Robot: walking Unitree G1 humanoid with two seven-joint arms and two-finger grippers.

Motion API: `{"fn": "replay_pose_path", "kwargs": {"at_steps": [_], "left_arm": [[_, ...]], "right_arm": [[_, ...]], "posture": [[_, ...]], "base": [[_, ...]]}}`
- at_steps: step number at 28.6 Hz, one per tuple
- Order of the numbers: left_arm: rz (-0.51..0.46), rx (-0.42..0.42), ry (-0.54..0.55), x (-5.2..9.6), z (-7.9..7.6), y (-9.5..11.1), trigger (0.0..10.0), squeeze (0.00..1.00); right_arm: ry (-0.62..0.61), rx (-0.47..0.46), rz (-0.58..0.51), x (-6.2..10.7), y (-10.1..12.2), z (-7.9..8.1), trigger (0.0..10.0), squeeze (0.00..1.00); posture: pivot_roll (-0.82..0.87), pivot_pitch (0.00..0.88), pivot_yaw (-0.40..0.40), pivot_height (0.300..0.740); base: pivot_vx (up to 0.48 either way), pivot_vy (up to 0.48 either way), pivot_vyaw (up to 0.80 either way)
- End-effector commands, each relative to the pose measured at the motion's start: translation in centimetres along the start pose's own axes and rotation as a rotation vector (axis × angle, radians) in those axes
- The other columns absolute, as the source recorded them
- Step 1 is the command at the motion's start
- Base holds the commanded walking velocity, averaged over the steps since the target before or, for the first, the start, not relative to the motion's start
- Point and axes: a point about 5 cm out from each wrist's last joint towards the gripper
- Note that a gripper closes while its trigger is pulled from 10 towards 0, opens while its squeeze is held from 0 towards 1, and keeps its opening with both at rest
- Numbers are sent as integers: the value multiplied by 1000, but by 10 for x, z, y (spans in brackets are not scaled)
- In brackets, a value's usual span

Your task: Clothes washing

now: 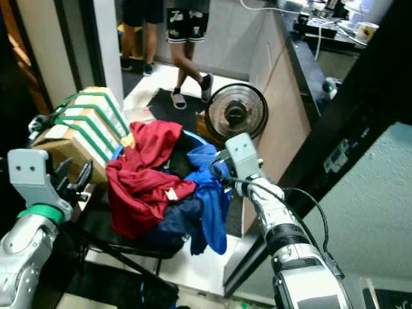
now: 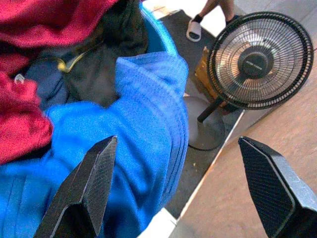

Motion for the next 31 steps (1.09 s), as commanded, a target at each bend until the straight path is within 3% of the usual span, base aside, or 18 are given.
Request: {"fn": "replay_pose_path", "kwargs": {"at_steps": [1,8,10,11,13,15,26,31], "left_arm": [[14,14,-14,3,-4,-3,10000,0],[13,16,-15,4,-5,-3,10000,0],[10,22,-10,6,-6,-3,10000,0],[10,22,-10,6,-6,-3,10000,0],[7,24,-2,6,-4,-2,10000,0],[7,24,0,6,-4,-2,10000,0],[5,25,14,8,-4,-2,10000,0],[8,24,18,9,-4,-3,10000,0]], "right_arm": [[13,33,10,3,-7,0,10000,0],[13,37,-2,4,-8,1,10000,0],[87,8,-126,3,-1,18,10000,0],[87,8,-126,3,-1,18,10000,0],[143,-34,-255,3,12,31,10000,0],[152,-42,-284,3,16,33,10000,0],[201,-72,-347,3,22,44,10000,0],[318,-41,-339,6,13,64,10000,0]], "posture": [[93,80,-70,740],[92,82,-72,740],[92,80,-79,740],[92,80,-79,740],[92,79,-80,740],[92,79,-80,740],[96,68,-101,740],[98,70,-102,740]], "base": [[0,0,0],[0,0,0],[0,0,0],[0,0,0],[0,0,0],[0,0,0],[0,0,0],[0,0,0]]}}
Point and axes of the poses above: a point about 5 cm out from each wrist's last joint towards the gripper, its own x axis pointing back from the gripper into the wrist, its own y axis along the axis of the wrist's last joint, z = x × y, and after that the axes turned 2 degrees about -x, right-handed
